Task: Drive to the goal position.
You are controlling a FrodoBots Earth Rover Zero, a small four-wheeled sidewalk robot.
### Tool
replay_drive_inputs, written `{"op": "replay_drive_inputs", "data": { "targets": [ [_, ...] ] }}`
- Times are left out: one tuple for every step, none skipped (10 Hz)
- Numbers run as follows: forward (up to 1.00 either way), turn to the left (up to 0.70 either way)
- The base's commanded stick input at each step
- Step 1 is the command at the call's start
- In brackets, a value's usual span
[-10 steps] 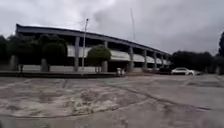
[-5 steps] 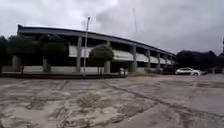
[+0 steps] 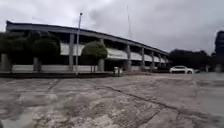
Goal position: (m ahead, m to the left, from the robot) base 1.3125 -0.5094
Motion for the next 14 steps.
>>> {"op": "replay_drive_inputs", "data": {
  "targets": [
    [0.70,0.00],
    [0.70,0.00],
    [0.70,0.00],
    [0.70,0.00],
    [0.70,0.00],
    [0.70,0.00],
    [0.70,0.00],
    [0.70,0.00],
    [0.70,0.00],
    [0.70,0.00],
    [0.70,0.00],
    [0.70,0.00],
    [0.70,0.00],
    [0.70,0.00]
  ]
}}
